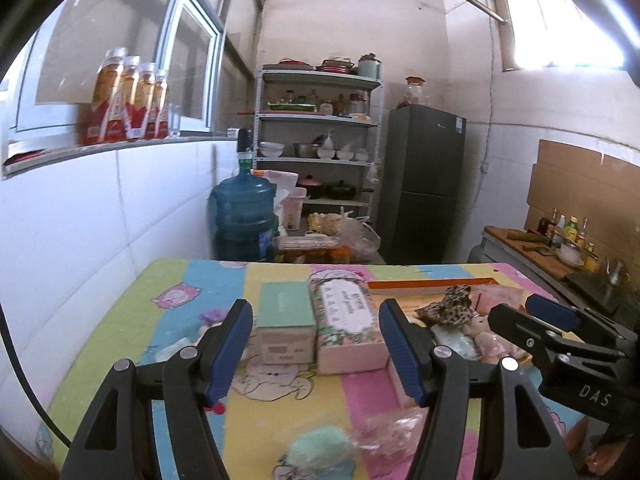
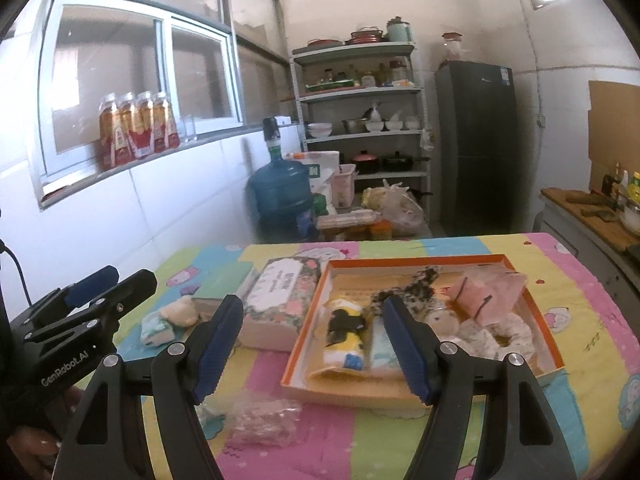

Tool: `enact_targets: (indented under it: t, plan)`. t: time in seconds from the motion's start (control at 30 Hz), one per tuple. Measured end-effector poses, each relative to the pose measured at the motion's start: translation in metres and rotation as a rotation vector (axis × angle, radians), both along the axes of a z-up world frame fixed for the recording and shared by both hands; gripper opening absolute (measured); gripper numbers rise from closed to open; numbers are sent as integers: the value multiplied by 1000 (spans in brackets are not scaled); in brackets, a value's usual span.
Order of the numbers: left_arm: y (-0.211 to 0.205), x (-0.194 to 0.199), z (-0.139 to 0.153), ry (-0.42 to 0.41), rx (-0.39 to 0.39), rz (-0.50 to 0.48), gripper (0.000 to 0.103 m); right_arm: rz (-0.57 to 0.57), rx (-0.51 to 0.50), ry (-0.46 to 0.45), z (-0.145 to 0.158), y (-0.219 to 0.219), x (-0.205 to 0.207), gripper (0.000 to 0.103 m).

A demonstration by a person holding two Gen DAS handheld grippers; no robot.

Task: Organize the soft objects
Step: 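Withdraw both tools from the box toward the remaining pile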

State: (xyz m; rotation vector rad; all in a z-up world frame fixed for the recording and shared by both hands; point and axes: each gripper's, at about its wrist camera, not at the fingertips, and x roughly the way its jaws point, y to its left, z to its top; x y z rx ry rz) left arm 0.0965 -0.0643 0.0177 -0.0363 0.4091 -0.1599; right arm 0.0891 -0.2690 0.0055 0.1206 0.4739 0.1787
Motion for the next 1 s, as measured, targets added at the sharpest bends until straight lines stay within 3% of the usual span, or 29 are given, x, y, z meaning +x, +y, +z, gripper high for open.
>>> enact_targets:
  t: [0.67,1.0]
  plan:
    - [85,-20,-29,21,-36,79,65,55,-20,1,-19,59,-12,74]
    - [117,-17,-51,67,-53,129,65,202,-40,47,-46,102,-12,74]
